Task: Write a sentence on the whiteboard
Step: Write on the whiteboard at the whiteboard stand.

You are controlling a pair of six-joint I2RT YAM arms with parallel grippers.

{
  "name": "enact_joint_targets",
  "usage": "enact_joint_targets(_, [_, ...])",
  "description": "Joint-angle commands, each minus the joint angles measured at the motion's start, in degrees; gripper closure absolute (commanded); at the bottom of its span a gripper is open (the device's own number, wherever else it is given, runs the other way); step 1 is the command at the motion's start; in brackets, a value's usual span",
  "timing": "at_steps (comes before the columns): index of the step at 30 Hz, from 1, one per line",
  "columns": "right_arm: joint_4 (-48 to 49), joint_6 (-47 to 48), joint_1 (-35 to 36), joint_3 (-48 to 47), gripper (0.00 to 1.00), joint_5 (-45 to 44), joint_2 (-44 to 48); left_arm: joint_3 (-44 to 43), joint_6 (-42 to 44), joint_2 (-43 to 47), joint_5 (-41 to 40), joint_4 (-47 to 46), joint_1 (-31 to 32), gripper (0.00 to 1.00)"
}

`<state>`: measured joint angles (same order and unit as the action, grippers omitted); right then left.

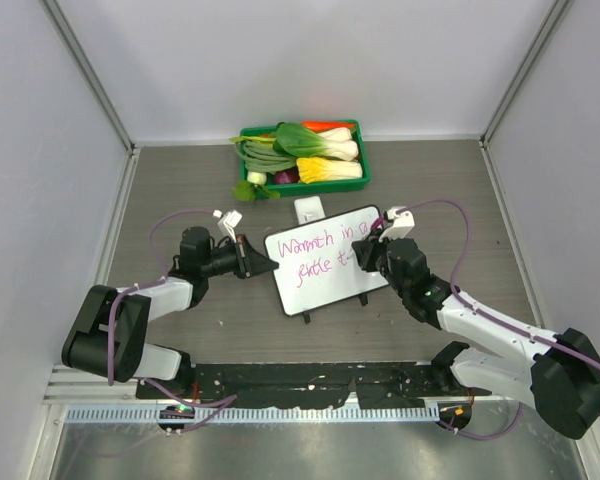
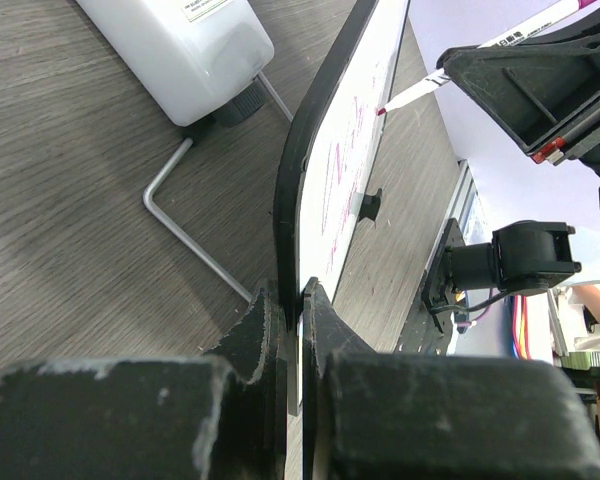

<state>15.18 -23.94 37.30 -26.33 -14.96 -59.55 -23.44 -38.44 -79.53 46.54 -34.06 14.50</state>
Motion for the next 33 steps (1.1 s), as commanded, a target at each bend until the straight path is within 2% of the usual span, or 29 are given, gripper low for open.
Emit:
enact_joint_targets(1, [-2.6,-0.2,0.0,1.8,0.99,-1.0,0.8,0.5,3.9,-0.9,-5.1,0.4,-0.3,1.00])
enact_joint_targets(20, [-2.9,0.7,0.0,-1.3,0.99,-8.0,1.4,0.7,4.1,-0.5,-5.3,0.8,-0.3,1.00])
enact_joint_targets(27, [-1.4,1.0,0.0,-3.8,0.99,-7.3,-0.9,0.7,4.1,-0.5,-5.2,0.7,-0.3,1.00])
enact_joint_targets(33, [-0.2,0.3,0.0,-3.9,0.99,-3.3,-1.7,0.6,4.2,-0.4,-5.2,0.8,-0.2,1.00])
